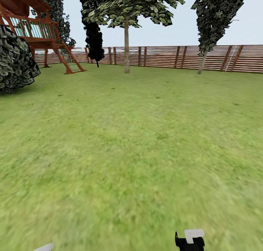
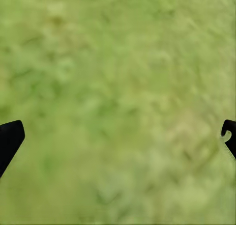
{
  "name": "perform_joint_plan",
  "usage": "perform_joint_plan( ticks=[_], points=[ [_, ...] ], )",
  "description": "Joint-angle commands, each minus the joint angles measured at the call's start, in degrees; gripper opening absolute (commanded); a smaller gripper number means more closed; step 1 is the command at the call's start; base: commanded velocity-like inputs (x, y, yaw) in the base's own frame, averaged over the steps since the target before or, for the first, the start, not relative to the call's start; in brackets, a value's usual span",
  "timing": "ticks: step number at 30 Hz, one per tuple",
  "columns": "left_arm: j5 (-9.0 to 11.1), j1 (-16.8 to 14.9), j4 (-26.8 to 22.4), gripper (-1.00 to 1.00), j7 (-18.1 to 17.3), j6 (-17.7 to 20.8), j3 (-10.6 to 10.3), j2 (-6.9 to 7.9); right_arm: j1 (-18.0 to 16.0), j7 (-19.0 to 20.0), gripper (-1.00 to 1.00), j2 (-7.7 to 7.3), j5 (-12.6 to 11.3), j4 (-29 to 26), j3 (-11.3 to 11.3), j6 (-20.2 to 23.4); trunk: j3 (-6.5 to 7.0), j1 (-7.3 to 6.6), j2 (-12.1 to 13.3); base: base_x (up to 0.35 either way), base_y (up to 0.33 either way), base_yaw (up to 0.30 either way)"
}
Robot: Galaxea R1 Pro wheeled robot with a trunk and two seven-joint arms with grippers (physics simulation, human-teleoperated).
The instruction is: In the garden, pick up the pesticide atomizer on the floor and spray pesticide onto both trees until each tree trunk is fully covered.
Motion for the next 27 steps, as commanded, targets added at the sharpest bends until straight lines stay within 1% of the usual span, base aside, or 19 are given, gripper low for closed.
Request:
perform_joint_plan(
  ticks=[1, 27],
  points=[
    [0.00, 0.00, 0.00, -1.00, -0.01, 0.01, 0.01, 0.00, 0.00, 0.00, 1.00, 0.00, -0.01, 0.00, 0.00, 0.00, 0.00, 0.00, 0.00, 0.340, 0.000, 0.000],
    [0.00, 0.00, 0.00, -1.00, -0.01, -0.01, 0.01, -0.08, 0.00, 0.00, 1.00, 0.00, -0.03, 0.00, 0.00, 0.00, 0.00, 0.00, 0.00, 0.340, 0.000, 0.000]
  ],
)
